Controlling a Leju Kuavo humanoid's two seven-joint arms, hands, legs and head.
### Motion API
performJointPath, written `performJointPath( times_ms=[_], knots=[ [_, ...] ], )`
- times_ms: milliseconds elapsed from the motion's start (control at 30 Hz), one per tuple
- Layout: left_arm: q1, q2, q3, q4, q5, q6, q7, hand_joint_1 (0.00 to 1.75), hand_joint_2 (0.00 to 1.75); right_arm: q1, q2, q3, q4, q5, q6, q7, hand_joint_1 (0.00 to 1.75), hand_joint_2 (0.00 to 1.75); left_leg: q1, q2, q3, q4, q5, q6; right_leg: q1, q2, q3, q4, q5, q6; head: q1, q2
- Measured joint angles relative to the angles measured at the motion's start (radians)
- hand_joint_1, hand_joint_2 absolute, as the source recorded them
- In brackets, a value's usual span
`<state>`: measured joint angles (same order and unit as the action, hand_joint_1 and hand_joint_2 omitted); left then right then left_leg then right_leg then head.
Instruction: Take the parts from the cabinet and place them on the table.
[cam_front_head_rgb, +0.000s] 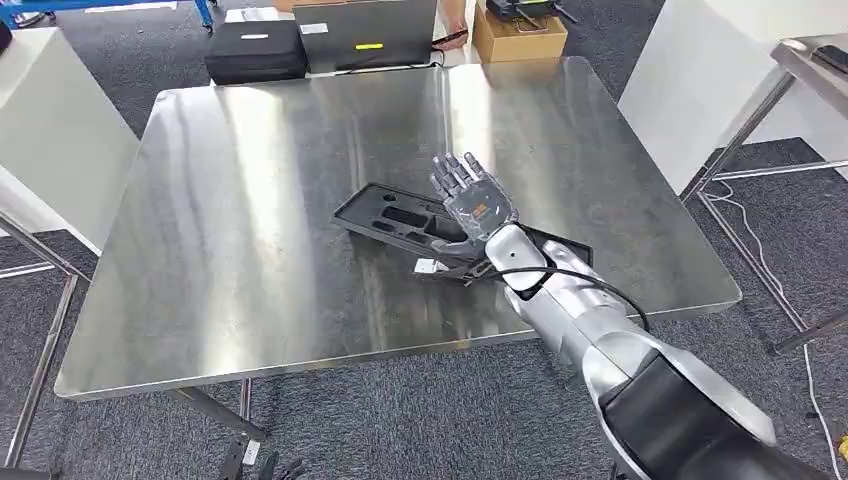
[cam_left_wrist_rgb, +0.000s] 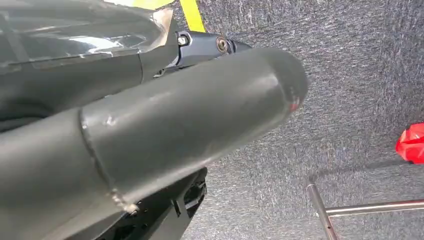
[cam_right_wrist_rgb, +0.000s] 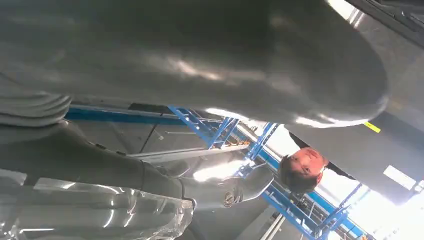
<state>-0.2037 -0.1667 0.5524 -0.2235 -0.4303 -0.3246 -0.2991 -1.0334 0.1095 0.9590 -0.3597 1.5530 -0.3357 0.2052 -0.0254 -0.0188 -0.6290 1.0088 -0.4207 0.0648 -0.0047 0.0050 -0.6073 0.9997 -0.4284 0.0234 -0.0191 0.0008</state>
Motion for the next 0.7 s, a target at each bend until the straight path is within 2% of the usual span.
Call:
performJointPath(
  times_ms=[133,167,200,233,267,300,333,367,400,433,500,533,567,633,667,700],
  knots=[
    [0.0,0.0,0.0,0.0,0.0,0.0,0.0,0.0,0.0,0.0,0.0,0.0,0.0,0.0,0.0,0.0,0.0,0.0,0.0,0.0,0.0,0.0,0.0,0.0,0.0,0.0,0.0,0.0,0.0,0.0,0.0,0.0],
    [0.001,0.0,0.0,0.0,0.007,0.006,-0.018,0.0,0.0,0.001,0.0,0.0,0.0,-0.03,-0.003,-0.029,0.0,0.0,0.0,0.0,0.0,0.0,0.0,0.0,0.0,0.0,0.0,0.0,0.0,0.0,0.0,0.0],
    [0.004,-0.001,0.001,0.0,0.024,0.024,-0.062,0.0,0.0,0.029,0.008,-0.01,-0.012,-0.101,-0.002,-0.097,0.0,0.0,0.001,0.001,0.001,-0.001,-0.001,-0.001,0.001,0.0,0.001,-0.001,-0.001,-0.001,0.0,0.0],
    [0.016,-0.002,0.01,0.0,0.043,0.037,-0.118,0.0,0.0,0.148,0.024,-0.049,-0.108,-0.218,0.025,-0.193,0.0,0.0,0.007,-0.003,0.009,-0.002,-0.004,-0.005,0.006,-0.004,0.012,-0.005,-0.005,-0.007,0.0,0.0],
    [0.035,-0.003,0.024,0.0,0.052,0.042,-0.173,0.0,0.0,0.316,0.017,-0.119,-0.319,-0.413,0.062,-0.338,0.0,0.0,0.014,-0.002,0.024,-0.004,-0.017,-0.013,0.012,-0.004,0.032,-0.014,-0.01,-0.013,0.003,0.0],
    [0.054,0.0,0.034,0.0,0.053,0.043,-0.202,0.0,0.0,0.515,0.028,-0.194,-0.536,-0.617,0.104,-0.529,0.0,0.0,0.018,-0.006,0.039,-0.003,-0.023,-0.013,0.017,-0.006,0.045,-0.017,-0.017,-0.018,0.009,0.0],
    [0.064,0.001,0.041,0.002,0.054,0.044,-0.216,0.0,0.0,0.691,0.036,-0.262,-0.703,-0.834,0.127,-0.724,0.0,0.0,0.016,-0.017,0.036,0.0,-0.023,-0.007,0.016,-0.016,0.048,-0.014,-0.021,-0.013,0.01,0.0],
    [0.078,0.001,0.048,0.004,0.056,0.045,-0.223,0.0,0.0,0.812,0.048,-0.344,-0.846,-1.079,0.138,-0.878,0.0,0.0,0.014,-0.025,0.03,0.0,-0.023,-0.007,0.015,-0.023,0.042,-0.014,-0.023,-0.011,0.008,0.0],
    [0.09,0.001,0.055,0.004,0.061,0.045,-0.23,0.0,0.0,0.85,0.061,-0.43,-0.94,-1.288,0.15,-0.907,0.0,0.0,0.013,-0.027,0.028,-0.002,-0.023,-0.007,0.013,-0.026,0.038,-0.014,-0.024,-0.012,0.009,0.0],
    [0.105,0.001,0.063,0.004,0.065,0.046,-0.235,0.0,0.0,0.863,0.065,-0.569,-1.023,-1.59,0.169,-0.895,0.0,0.0,0.013,-0.026,0.028,-0.002,-0.024,-0.007,0.014,-0.026,0.037,-0.014,-0.027,-0.013,0.01,0.0],
    [0.12,0.001,0.073,0.004,0.065,0.045,-0.238,0.0,0.0,0.902,0.067,-0.727,-1.131,-1.929,0.18,-0.871,0.0,0.0,0.012,-0.025,0.033,-0.003,-0.028,-0.009,0.014,-0.025,0.036,-0.014,-0.032,-0.017,0.018,0.0],
    [0.124,0.001,0.078,0.004,0.066,0.045,-0.238,0.0,0.0,0.928,0.073,-0.782,-1.184,-2.037,0.187,-0.862,0.0,0.0,0.01,-0.024,0.033,-0.003,-0.029,-0.009,0.012,-0.023,0.047,-0.014,-0.03,-0.016,0.02,0.0],
    [0.124,0.002,0.081,0.004,0.066,0.045,-0.238,0.0,0.0,0.952,0.08,-0.801,-1.223,-2.078,0.188,-0.858,0.0,0.0,0.009,-0.016,0.033,-0.003,-0.028,-0.008,0.011,-0.017,0.044,-0.014,-0.026,-0.012,0.019,0.0],
    [0.123,0.002,0.085,0.004,0.066,0.045,-0.238,0.0,0.0,0.979,0.08,-0.802,-1.262,-2.01,0.19,-0.851,0.0,0.0,0.008,-0.007,0.034,-0.002,-0.028,-0.007,0.008,-0.008,0.042,-0.014,-0.024,-0.011,0.018,0.0],
    [0.122,0.002,0.087,0.004,0.066,0.045,-0.238,0.0,0.0,0.985,0.081,-0.804,-1.275,-1.944,0.19,-0.85,0.0,0.0,0.008,-0.005,0.034,-0.002,-0.028,-0.007,0.008,-0.006,0.042,-0.014,-0.024,-0.012,0.019,0.0],
    [0.122,0.002,0.089,0.004,0.066,0.045,-0.238,0.0,0.0,0.989,0.081,-0.81,-1.291,-1.814,0.19,-0.85,0.0,0.0,0.008,-0.002,0.035,-0.002,-0.028,-0.007,0.008,-0.004,0.042,-0.014,-0.024,-0.012,0.018,0.0]
  ],
)
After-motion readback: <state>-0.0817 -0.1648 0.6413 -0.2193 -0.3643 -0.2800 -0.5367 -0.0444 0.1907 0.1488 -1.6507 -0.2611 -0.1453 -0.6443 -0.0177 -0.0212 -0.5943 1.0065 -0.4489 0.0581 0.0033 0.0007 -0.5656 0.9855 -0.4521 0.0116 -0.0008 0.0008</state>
